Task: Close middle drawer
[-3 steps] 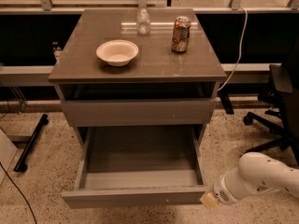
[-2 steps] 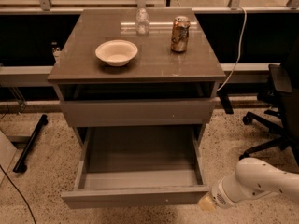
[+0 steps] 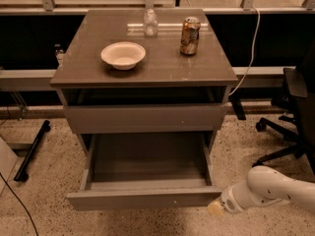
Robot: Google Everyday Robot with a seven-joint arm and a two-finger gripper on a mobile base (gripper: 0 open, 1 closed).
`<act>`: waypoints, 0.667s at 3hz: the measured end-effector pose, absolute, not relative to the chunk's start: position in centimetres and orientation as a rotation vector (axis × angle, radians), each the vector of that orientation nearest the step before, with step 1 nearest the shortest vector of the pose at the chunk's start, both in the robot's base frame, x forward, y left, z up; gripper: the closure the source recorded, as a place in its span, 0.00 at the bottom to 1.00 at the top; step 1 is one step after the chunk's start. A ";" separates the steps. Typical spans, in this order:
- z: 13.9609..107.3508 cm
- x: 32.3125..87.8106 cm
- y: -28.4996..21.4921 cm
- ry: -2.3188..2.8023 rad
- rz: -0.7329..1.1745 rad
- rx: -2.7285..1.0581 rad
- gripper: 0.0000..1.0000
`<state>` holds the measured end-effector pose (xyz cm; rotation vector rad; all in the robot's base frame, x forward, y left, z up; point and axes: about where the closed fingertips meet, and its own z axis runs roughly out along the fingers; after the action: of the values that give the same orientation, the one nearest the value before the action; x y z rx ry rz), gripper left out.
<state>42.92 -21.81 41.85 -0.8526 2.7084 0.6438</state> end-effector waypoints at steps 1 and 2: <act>41.7 43.3 -21.4 2.707 0.625 -0.849 1.00; 41.9 46.3 -19.3 2.621 0.592 -0.877 1.00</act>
Offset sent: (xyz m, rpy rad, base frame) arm 0.0811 0.0528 0.0095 0.0147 -0.2293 0.0273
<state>46.34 -19.29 41.92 -0.8766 2.6214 0.5922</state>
